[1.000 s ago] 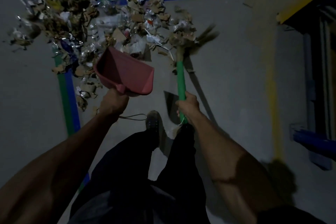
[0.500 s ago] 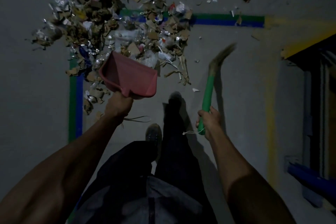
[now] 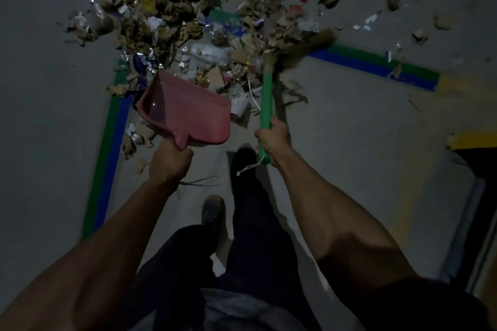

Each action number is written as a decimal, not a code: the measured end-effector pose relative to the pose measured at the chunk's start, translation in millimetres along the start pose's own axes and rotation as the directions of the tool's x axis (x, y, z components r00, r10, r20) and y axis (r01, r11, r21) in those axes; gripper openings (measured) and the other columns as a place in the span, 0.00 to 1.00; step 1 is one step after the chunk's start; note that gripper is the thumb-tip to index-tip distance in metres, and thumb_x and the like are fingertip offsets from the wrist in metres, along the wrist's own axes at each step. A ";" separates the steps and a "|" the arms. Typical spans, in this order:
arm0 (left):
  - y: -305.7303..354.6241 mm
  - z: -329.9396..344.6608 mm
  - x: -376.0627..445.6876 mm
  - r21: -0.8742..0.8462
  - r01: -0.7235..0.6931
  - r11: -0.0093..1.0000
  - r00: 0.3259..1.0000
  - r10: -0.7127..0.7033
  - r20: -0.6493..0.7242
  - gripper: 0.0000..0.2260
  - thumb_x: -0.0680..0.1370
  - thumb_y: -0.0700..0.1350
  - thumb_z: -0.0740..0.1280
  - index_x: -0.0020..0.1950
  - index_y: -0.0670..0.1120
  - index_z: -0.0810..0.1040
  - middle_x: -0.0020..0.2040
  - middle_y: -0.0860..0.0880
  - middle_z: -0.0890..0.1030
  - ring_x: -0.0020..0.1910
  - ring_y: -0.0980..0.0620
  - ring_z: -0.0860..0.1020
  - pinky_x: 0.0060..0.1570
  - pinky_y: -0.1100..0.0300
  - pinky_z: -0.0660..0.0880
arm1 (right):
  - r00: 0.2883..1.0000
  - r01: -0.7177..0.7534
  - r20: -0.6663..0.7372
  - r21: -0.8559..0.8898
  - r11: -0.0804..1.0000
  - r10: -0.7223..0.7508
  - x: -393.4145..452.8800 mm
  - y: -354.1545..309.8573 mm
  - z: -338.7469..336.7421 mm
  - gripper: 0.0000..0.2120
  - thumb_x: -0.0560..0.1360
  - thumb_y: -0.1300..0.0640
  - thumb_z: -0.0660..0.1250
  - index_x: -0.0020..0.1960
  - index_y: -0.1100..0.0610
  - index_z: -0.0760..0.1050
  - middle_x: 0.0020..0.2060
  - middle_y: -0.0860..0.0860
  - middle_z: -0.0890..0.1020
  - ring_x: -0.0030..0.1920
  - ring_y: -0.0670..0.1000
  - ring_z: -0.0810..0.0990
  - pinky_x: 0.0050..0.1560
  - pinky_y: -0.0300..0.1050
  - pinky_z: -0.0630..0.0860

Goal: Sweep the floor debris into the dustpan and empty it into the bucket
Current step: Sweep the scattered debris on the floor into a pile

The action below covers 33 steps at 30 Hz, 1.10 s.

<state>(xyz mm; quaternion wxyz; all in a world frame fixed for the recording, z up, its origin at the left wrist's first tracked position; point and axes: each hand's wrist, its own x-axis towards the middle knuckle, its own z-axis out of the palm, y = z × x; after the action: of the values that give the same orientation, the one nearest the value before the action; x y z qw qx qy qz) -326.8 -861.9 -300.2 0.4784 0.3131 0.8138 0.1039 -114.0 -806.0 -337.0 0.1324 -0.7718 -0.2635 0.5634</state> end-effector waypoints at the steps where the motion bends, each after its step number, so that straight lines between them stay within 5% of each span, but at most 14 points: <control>1: 1.7 1.2 4.7 -0.009 0.008 1.000 1.000 -0.008 -0.008 0.03 0.66 0.43 0.60 0.36 0.44 0.68 0.31 0.46 0.68 0.33 0.47 0.69 0.36 0.51 0.66 | 1.000 0.021 0.001 -0.025 0.999 -0.021 10.7 -13.9 1.3 0.11 0.71 0.65 0.67 0.52 0.56 0.75 0.36 0.55 0.78 0.31 0.57 0.79 0.34 0.50 0.79; 5: 6.6 5.0 20.5 -0.043 0.030 0.999 0.999 -0.031 -0.024 0.10 0.65 0.44 0.60 0.42 0.40 0.73 0.32 0.46 0.69 0.32 0.47 0.70 0.36 0.51 0.68 | 0.992 0.122 0.061 -0.176 0.977 -0.113 41.7 -61.9 1.1 0.19 0.72 0.65 0.68 0.62 0.55 0.75 0.44 0.59 0.82 0.39 0.60 0.82 0.42 0.55 0.82; 9: 12.2 3.8 24.6 -0.049 0.004 0.999 1.000 -0.005 -0.018 0.10 0.68 0.41 0.60 0.45 0.36 0.73 0.32 0.45 0.70 0.32 0.47 0.71 0.36 0.51 0.68 | 0.976 0.215 0.071 -0.145 0.966 -0.207 26.3 -83.9 -10.8 0.25 0.73 0.67 0.67 0.69 0.58 0.72 0.38 0.54 0.77 0.29 0.52 0.76 0.23 0.37 0.73; 12: 22.2 -1.1 18.5 -0.042 -0.009 0.999 1.000 0.008 -0.004 0.03 0.68 0.41 0.60 0.38 0.41 0.69 0.31 0.44 0.69 0.31 0.47 0.70 0.35 0.52 0.67 | 0.970 0.242 0.013 -0.029 0.970 -0.241 -10.8 -66.7 -26.4 0.26 0.73 0.66 0.67 0.68 0.50 0.73 0.34 0.51 0.75 0.25 0.48 0.74 0.20 0.35 0.69; 16: 32.4 -10.0 10.0 -0.024 0.011 1.000 1.000 -0.011 -0.007 0.03 0.68 0.43 0.60 0.37 0.43 0.69 0.32 0.43 0.70 0.32 0.46 0.71 0.35 0.52 0.68 | 0.983 0.135 -0.134 0.087 0.987 -0.123 -48.0 -19.9 -43.6 0.32 0.72 0.65 0.67 0.72 0.43 0.68 0.37 0.54 0.78 0.22 0.47 0.74 0.22 0.39 0.72; 23: 36.8 -14.1 12.7 -0.043 0.027 0.999 0.999 -0.028 -0.018 0.04 0.70 0.43 0.61 0.36 0.44 0.69 0.33 0.42 0.72 0.34 0.45 0.72 0.36 0.51 0.68 | 0.942 -0.048 -0.313 0.229 0.972 0.120 -33.8 30.5 -70.4 0.31 0.72 0.66 0.67 0.72 0.49 0.69 0.38 0.59 0.80 0.23 0.52 0.74 0.26 0.43 0.73; 28: 36.9 -9.6 23.4 -0.044 0.066 0.997 0.997 -0.068 -0.030 0.06 0.70 0.44 0.61 0.42 0.42 0.72 0.41 0.34 0.77 0.40 0.35 0.77 0.39 0.48 0.74 | 0.949 -0.132 -0.263 0.176 0.975 0.176 26.0 5.7 -82.4 0.21 0.72 0.68 0.67 0.64 0.58 0.73 0.31 0.57 0.74 0.21 0.52 0.72 0.24 0.42 0.71; 33: 39.8 -1.5 36.9 -0.080 0.106 0.991 0.994 -0.106 0.002 0.11 0.67 0.46 0.59 0.45 0.42 0.73 0.42 0.33 0.76 0.48 0.29 0.77 0.40 0.50 0.70 | 0.989 -0.040 -0.146 -0.103 0.994 0.024 74.6 -43.5 -57.5 0.24 0.71 0.66 0.68 0.66 0.59 0.73 0.43 0.62 0.81 0.32 0.57 0.79 0.36 0.53 0.81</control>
<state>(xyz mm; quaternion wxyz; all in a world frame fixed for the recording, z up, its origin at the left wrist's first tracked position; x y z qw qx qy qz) -324.6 -808.1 -307.1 0.4943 0.2498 0.8252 0.1111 -54.4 -723.3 -355.9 0.1010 -0.8207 -0.2703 0.4931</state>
